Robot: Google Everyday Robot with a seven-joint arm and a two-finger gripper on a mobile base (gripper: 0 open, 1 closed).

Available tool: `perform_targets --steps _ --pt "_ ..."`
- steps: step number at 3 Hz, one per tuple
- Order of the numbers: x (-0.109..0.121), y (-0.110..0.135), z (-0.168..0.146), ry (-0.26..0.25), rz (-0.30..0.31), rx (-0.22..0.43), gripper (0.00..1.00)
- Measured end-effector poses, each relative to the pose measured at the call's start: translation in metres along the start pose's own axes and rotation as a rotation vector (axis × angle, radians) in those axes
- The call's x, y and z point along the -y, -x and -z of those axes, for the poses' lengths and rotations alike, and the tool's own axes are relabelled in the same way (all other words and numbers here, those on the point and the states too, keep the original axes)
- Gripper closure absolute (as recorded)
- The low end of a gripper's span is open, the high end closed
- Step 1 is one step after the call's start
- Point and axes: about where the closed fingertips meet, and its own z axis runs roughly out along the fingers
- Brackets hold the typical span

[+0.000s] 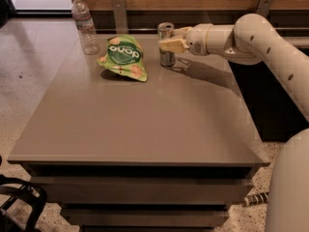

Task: Move redbull can near green rice chip bag

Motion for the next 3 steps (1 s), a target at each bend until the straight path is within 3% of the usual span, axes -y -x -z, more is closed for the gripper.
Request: perform_targets --steps 3 --pt "-0.0054 -0.0001 -0.0084 0.014 -0.002 0.001 0.11"
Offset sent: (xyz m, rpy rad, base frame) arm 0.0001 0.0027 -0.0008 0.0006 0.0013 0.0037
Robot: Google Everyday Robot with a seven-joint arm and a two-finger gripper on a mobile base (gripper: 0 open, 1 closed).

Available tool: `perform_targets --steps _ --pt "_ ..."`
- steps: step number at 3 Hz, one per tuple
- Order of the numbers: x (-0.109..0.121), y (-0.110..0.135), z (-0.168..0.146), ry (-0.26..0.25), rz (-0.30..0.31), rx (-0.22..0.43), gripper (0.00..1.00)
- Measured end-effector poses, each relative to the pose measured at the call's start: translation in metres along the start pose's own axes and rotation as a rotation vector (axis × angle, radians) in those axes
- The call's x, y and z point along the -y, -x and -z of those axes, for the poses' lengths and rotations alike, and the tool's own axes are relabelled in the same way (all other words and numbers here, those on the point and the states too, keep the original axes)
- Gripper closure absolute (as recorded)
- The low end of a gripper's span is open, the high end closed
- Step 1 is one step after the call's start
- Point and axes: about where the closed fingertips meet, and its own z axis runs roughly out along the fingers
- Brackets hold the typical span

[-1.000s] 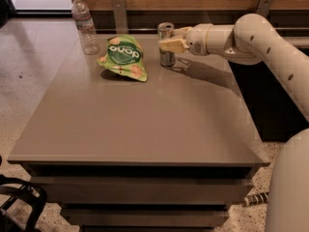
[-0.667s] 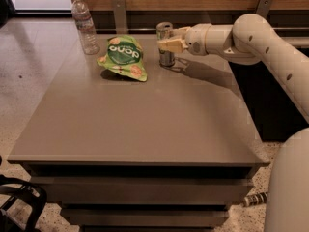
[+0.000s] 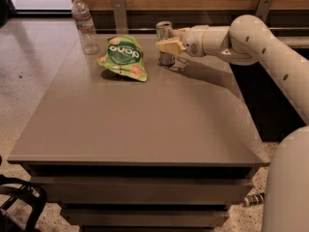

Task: Move redbull can near green rice chip bag

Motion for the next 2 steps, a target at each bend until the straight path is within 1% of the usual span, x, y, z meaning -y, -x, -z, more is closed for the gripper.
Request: perform_targets --steps 1,2 --pt "-0.0017 0.0000 -0.0026 0.004 0.000 0.000 0.00" --pt "-0.0017 0.0000 -0.0026 0.004 0.000 0.000 0.00"
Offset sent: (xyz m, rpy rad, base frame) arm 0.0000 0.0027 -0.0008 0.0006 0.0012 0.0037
